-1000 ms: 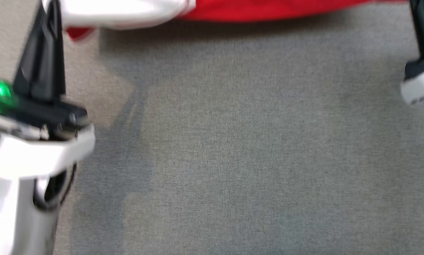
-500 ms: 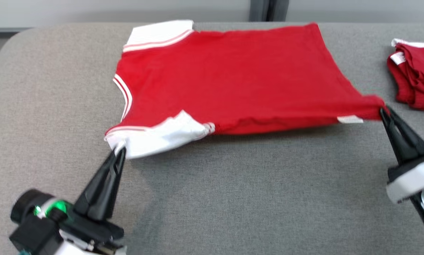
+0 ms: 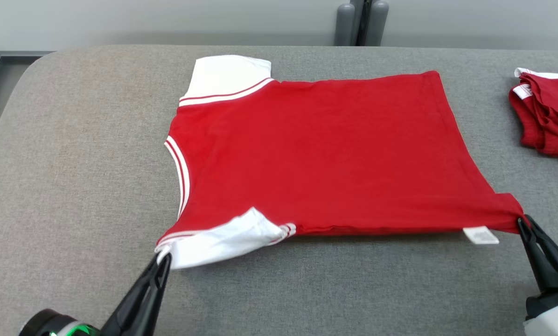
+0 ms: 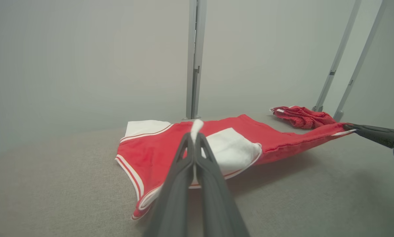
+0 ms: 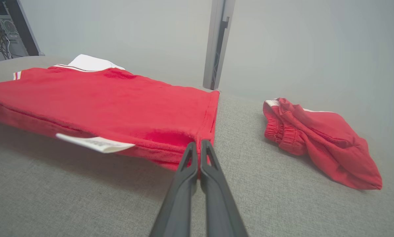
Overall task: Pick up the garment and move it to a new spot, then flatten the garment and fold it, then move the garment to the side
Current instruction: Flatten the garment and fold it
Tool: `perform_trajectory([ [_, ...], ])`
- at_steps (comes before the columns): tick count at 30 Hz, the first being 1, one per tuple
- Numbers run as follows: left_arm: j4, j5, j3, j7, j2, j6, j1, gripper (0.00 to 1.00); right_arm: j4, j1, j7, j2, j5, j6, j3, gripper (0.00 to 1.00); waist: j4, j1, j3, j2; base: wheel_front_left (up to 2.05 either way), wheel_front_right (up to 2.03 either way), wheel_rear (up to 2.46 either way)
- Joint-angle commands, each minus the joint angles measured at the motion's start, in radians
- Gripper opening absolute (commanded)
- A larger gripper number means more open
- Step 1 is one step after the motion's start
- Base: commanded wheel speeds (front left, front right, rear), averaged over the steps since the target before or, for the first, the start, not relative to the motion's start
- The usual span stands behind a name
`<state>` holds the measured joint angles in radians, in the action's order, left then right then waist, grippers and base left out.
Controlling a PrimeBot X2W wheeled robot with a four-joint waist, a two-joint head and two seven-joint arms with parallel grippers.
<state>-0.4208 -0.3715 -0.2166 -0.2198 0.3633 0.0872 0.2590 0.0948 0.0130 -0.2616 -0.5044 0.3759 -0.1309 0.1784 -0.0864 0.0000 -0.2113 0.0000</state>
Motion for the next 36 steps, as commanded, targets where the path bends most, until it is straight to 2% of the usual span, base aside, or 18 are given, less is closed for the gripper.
perform_trajectory([
  [1, -0.01, -0.001, -0.004, 0.003, 0.007, -0.002, 0.01, 0.0, -0.011, 0.013, -0.006, 0.003, -0.002, 0.0, -0.008, 0.0, 0.002, 0.0, -0.001, 0.0, 0.0, 0.0, 0.0],
  [5, -0.02, -0.005, -0.025, 0.015, 0.008, 0.004, -0.005, 0.0, -0.03, 0.031, -0.006, 0.015, -0.002, 0.0, -0.013, 0.0, 0.012, 0.0, 0.001, 0.0, 0.0, 0.0, 0.0],
  [11, 0.052, 0.01, -0.038, 0.009, -0.026, -0.002, -0.124, 0.0, 0.045, -0.061, -0.006, 0.03, 0.004, 0.0, 0.042, 0.0, 0.028, 0.0, 0.0, 0.0, 0.0, 0.0, 0.0],
  [16, 0.174, 0.029, -0.043, -0.001, -0.051, -0.004, -0.264, 0.0, 0.152, -0.204, -0.006, 0.037, 0.03, 0.0, 0.104, 0.0, 0.032, 0.0, -0.026, 0.0, 0.0, 0.0, 0.0],
  [23, 0.313, 0.069, -0.026, -0.027, -0.068, -0.011, -0.402, 0.0, 0.257, -0.352, -0.006, 0.049, 0.04, 0.0, 0.138, 0.0, 0.028, 0.0, -0.067, 0.0, 0.0, 0.0, 0.0],
  [33, 0.489, 0.135, -0.038, -0.045, -0.087, 0.016, -0.615, 0.0, 0.381, -0.508, -0.006, 0.051, 0.06, 0.0, 0.219, 0.0, 0.016, 0.0, -0.127, 0.0, 0.0, 0.0, 0.0],
  [36, 0.611, 0.165, -0.066, -0.045, -0.099, 0.032, -0.687, 0.0, 0.446, -0.569, -0.006, 0.054, 0.073, 0.0, 0.262, 0.0, 0.017, 0.0, -0.149, 0.0, 0.0, 0.0, 0.0],
])
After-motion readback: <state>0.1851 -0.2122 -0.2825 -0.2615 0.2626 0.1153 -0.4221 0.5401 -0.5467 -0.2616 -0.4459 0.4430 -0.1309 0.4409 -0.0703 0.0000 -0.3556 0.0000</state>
